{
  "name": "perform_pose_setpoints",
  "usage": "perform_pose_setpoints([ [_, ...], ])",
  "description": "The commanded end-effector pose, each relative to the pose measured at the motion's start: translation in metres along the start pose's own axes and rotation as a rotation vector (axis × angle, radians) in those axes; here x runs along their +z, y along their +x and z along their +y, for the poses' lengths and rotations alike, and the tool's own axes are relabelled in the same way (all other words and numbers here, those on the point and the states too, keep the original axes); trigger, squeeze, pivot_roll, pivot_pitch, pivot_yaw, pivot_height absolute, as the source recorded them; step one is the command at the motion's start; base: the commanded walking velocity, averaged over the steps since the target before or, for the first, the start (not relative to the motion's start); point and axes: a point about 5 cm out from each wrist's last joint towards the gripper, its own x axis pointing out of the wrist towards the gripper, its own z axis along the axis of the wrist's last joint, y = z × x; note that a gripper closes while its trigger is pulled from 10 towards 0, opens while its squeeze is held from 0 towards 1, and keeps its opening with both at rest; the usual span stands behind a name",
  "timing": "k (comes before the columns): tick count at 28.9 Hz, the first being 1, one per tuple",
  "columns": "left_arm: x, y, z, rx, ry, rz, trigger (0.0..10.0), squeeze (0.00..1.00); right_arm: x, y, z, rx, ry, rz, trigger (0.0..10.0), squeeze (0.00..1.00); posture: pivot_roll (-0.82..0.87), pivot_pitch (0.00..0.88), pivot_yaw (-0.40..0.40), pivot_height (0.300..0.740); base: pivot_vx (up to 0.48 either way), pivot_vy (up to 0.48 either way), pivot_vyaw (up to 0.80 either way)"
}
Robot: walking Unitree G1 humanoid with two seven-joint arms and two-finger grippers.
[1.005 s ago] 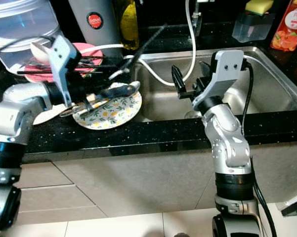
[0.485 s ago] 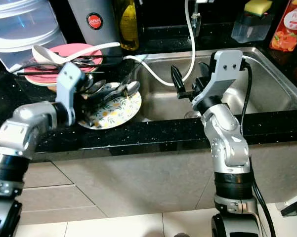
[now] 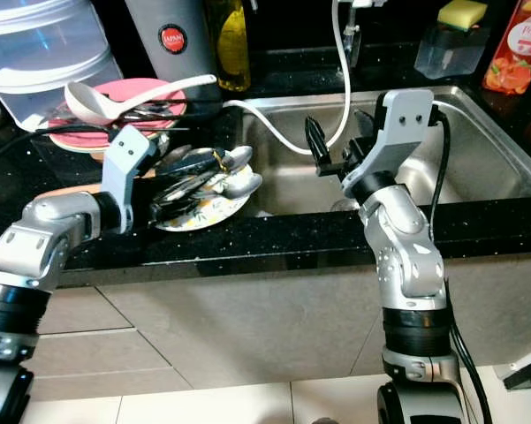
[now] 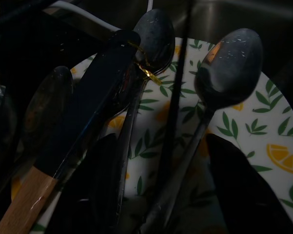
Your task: Kitchen organization
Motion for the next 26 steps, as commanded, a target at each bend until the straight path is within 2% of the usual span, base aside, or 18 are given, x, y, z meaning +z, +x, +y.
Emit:
perform_pose_setpoints([
  [1,0.009,-0.005,0.003,0.01,0.037,-0.021,10.0,0.0,-0.001,0.001,0.003,0.012,-0.002,0.001,10.0,0.0,0.02,0.037,0.029,0.74,0.0,0.0,0.0],
  [8,0.021,-0.003,-0.005,-0.047,0.066,-0.061,10.0,0.0,-0.001,0.002,0.003,0.015,-0.003,0.0,10.0,0.0,0.02,0.034,0.028,0.74,0.0,0.0,0.0],
  [9,0.023,-0.002,-0.008,-0.084,0.077,-0.06,10.0,0.0,-0.001,0.002,0.003,0.015,-0.003,0.0,10.0,0.0,0.02,0.033,0.028,0.74,0.0,0.0,0.0],
  [15,0.018,0.001,-0.009,-0.158,0.063,-0.033,10.0,0.0,-0.001,0.002,0.004,0.019,-0.004,-0.001,10.0,0.0,0.02,0.029,0.029,0.74,0.0,0.0,0.0],
  [18,0.008,0.004,-0.004,-0.181,0.026,0.004,9.9,0.0,-0.001,0.003,0.005,0.021,-0.004,-0.002,10.0,0.0,0.02,0.029,0.03,0.74,0.0,0.0,0.0],
  [19,0.004,0.006,-0.001,-0.186,0.004,0.018,9.5,0.0,-0.001,0.003,0.005,0.022,-0.004,-0.003,10.0,0.0,0.02,0.029,0.032,0.74,0.0,0.0,0.0],
  [24,-0.006,0.008,0.008,-0.196,-0.042,0.051,9.3,0.0,-0.001,0.0,0.004,0.018,-0.007,-0.001,10.0,0.0,0.01,0.032,0.035,0.74,0.0,0.0,0.0],
  [26,-0.009,0.01,0.006,-0.229,-0.035,0.056,7.8,0.0,-0.001,-0.001,0.004,0.015,-0.01,0.0,10.0,0.0,0.0,0.035,0.037,0.74,0.0,0.0,0.0],
])
